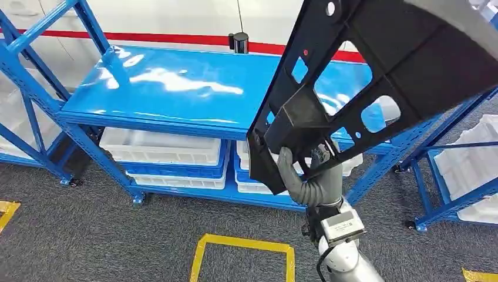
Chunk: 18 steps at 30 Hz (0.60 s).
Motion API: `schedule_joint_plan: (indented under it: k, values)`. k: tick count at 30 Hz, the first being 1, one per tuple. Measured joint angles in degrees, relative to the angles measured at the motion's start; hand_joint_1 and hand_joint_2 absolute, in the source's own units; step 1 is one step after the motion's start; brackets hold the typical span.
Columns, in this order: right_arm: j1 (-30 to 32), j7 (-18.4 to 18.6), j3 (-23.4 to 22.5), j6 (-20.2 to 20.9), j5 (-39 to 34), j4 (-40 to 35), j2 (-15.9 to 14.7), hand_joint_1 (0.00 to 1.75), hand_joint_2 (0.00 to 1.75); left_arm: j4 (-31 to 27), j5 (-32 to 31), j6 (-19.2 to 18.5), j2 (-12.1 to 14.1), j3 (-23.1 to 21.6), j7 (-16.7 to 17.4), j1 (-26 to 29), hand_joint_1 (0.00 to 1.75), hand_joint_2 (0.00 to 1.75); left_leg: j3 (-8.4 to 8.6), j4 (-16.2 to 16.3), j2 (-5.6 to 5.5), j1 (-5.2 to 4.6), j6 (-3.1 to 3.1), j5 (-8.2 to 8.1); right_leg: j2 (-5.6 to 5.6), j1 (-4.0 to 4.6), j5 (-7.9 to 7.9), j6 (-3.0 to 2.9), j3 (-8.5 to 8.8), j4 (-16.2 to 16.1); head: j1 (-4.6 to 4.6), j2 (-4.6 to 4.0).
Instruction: Take the parts from the cabinet and place them on the table.
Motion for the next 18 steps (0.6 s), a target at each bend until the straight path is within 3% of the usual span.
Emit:
schedule_joint_plan:
  k: [2, 3, 4, 5, 7, 8, 9, 10, 12, 13, 14, 15, 16, 17, 18]
  values:
    - [0.06, -0.26, 0.02, 0.05, 0.07, -0.28, 0.0, 1.75, 1.75, 0.0, -0.04, 0.0, 0.13, 0.0, -0.02, -0.12, 0.0, 1.75, 7.4, -10.28, 0.13, 0.51, -0.26, 2.33, 0.01, -0.28, 0.24, 0.43, -0.63, 0.8, -0.02, 0.0]
    - [0.06, -0.37, 0.02, 0.07, 0.13, -0.48, 0.0, 1.75, 1.75, 0.0, -0.04, -0.06, 0.09, 0.0, -0.04, -0.3, 0.0, 1.75, 9.26, -12.88, -0.1, 0.17, -0.43, 0.33, -0.05, 0.15, 0.36, 0.67, -1.29, 1.14, -0.02, 0.0]
    - [0.0, -0.46, 0.0, 0.07, 0.15, -0.68, -0.02, 1.75, 1.75, 0.0, -0.04, -0.09, 0.09, 0.0, -0.08, -0.27, 0.0, 1.75, 8.86, -12.98, -0.23, -0.08, 0.27, 1.04, -0.07, 0.23, 0.53, 0.89, -1.5, 1.45, -0.11, 0.0]
    - [0.01, -0.44, 0.02, 0.07, 0.15, -0.7, -0.02, 1.75, 1.75, 0.0, -0.04, -0.09, 0.09, 0.0, -0.09, -0.32, 0.0, 1.75, 8.43, -12.86, -0.32, -0.13, 0.57, 1.14, -0.05, 0.24, 0.64, 1.07, -1.49, 1.41, 0.0, 0.0]
    - [0.09, -0.59, 0.11, 0.09, 0.39, -0.87, -0.07, 1.75, 1.75, 0.0, -0.07, -0.09, 0.15, 0.0, -0.09, -0.31, 0.0, 1.75, 7.87, -12.91, -0.26, -0.41, 1.05, 1.29, -0.07, 0.13, 1.29, 1.98, -1.78, 1.28, -0.11, 0.0]
    - [0.18, -0.59, 0.13, 0.09, 0.39, -0.92, -0.07, 1.75, 1.75, 0.0, -0.07, -0.07, 0.18, 0.0, -0.09, -0.32, 0.0, 1.75, 7.6, -13.18, -0.23, -0.56, 1.79, 1.77, -0.04, 0.11, 1.66, 2.55, -1.87, 1.11, -0.09, 0.0]
    - [0.24, -0.59, 0.13, 0.07, 0.39, -1.01, -0.15, 1.75, 1.75, 0.0, -0.04, -0.07, 0.15, 0.0, -0.09, -0.33, 0.0, 1.75, 7.21, -13.56, 0.09, -0.2, 2.75, 2.43, 0.03, -0.16, 1.0, 2.66, -2.42, 1.73, -0.13, 0.0]
    - [0.25, -0.59, 0.09, 0.04, 0.37, -1.14, -0.2, 1.75, 1.75, 0.0, -0.04, -0.07, 0.2, 0.0, -0.09, -0.35, 0.0, 1.75, 6.63, -13.57, 0.07, -0.37, 3.43, 2.9, 0.14, -0.08, -0.87, 2.35, -3.65, 3.34, 0.0, -0.02]
    - [0.32, -0.61, 0.07, -0.02, 0.44, -1.2, -0.31, 1.75, 1.75, -0.02, -0.07, -0.02, 0.26, 0.0, -0.09, -0.39, 0.0, 1.75, 5.08, -13.55, 0.06, -0.51, 4.04, 3.96, 0.21, -0.07, -6.1, 1.52, -6.92, 11.98, 0.11, 0.0]
    - [0.42, -0.61, 0.07, -0.02, 0.46, -1.2, -0.35, 1.75, 1.75, -0.02, -0.07, -0.02, 0.26, 0.02, -0.06, -0.39, 0.0, 1.75, 4.22, -13.52, 0.06, -0.63, 4.1, 4.53, 0.21, -0.05, -8.08, 1.49, -8.45, 16.64, 0.09, 0.0]
    - [0.58, -0.66, 0.05, -0.02, 0.48, -1.2, -0.44, 1.75, 1.75, -0.02, -0.09, -0.02, 0.26, 0.0, -0.06, -0.37, 0.0, 1.75, 3.46, -13.5, 0.06, -0.73, 4.08, 5.1, 0.21, -0.05, -8.78, 1.85, -8.96, 19.36, 0.11, 0.0]
    - [0.71, -0.7, 0.05, -0.02, 0.48, -1.2, -0.5, 1.75, 1.75, 0.0, -0.13, -0.02, 0.26, 0.0, -0.06, -0.35, 0.0, 1.75, 2.81, -13.5, 0.07, -0.76, 4.03, 5.59, 0.21, -0.04, -8.29, 2.3, -8.14, 19.2, 0.09, 0.0]
    - [0.75, -0.7, 0.05, -0.02, 0.48, -1.2, -0.57, 1.75, 1.75, 0.0, -0.13, -0.02, 0.26, 0.0, -0.06, -0.35, 0.0, 1.75, 2.22, -13.49, 0.06, -0.77, 3.96, 6.09, 0.21, 0.02, -6.95, 2.85, -6.17, 16.75, 0.11, -0.02]
    - [0.76, -0.76, 0.05, -0.04, 0.48, -1.22, -0.57, 1.75, 1.75, 0.0, -0.18, -0.04, 0.26, 0.0, -0.06, -0.36, 0.0, 1.75, 1.64, -13.49, 0.05, -0.77, 3.8, 6.62, 0.21, 0.08, -5.21, 3.27, -2.9, 12.03, 0.09, 0.0]
    - [0.76, -0.83, 0.05, -0.04, 0.5, -1.36, -0.57, 1.75, 1.75, 0.0, -0.26, -0.04, 0.22, 0.02, -0.06, -0.37, 0.0, 1.75, 1.19, -13.49, -0.03, -0.77, 3.59, 7.09, 0.2, 0.2, -4.14, 3.26, 0.96, 6.42, 0.11, 0.0]
